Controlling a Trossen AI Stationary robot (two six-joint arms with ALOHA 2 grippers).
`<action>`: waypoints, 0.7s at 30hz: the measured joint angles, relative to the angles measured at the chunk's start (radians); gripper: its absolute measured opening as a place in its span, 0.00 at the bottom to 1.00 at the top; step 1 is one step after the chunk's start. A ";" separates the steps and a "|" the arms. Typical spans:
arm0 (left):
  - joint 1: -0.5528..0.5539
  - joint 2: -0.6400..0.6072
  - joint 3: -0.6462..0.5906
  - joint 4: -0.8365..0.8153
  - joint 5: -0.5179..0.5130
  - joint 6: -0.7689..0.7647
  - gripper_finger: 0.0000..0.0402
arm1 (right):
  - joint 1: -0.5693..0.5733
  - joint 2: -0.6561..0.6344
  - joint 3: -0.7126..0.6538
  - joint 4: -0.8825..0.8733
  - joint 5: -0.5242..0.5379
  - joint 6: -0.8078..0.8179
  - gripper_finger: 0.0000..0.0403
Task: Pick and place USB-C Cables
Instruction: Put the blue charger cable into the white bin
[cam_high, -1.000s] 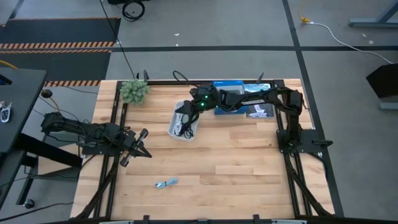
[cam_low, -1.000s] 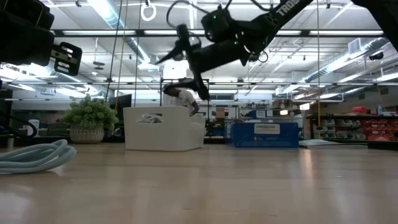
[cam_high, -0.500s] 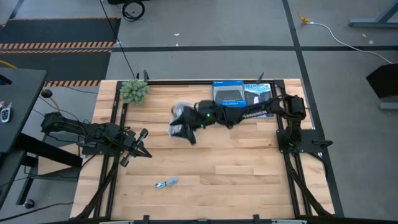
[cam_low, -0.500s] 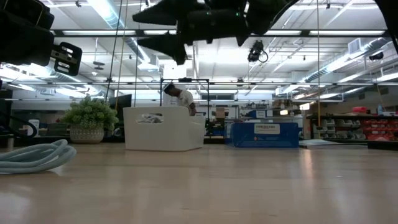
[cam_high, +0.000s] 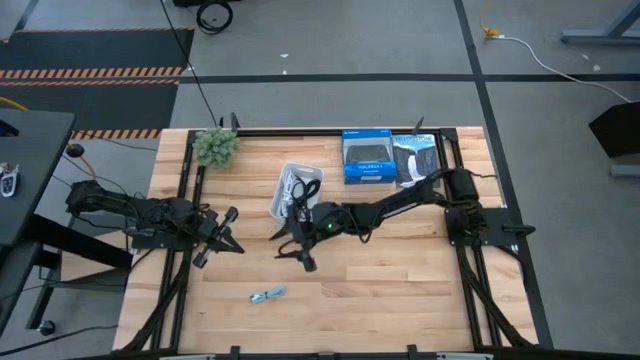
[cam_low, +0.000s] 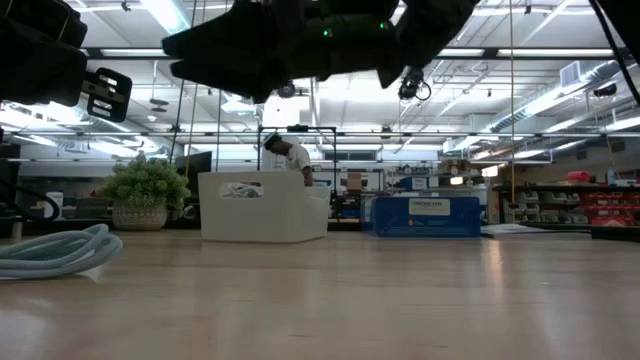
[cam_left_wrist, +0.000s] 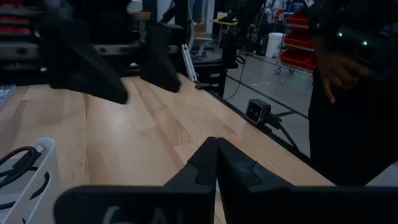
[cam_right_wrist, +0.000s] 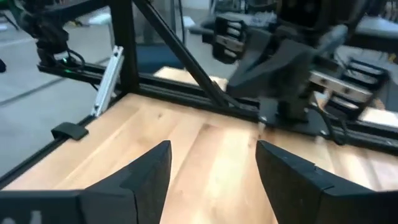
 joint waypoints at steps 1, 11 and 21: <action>0.000 0.000 0.000 0.000 0.000 0.000 0.03 | 0.005 0.017 0.000 0.032 0.000 0.000 0.59; 0.000 0.000 0.000 0.001 0.000 0.000 0.03 | 0.034 0.140 0.051 0.104 -0.039 0.046 0.58; 0.000 0.000 0.000 0.001 0.000 0.000 0.03 | 0.111 0.298 0.218 0.110 -0.109 0.042 0.58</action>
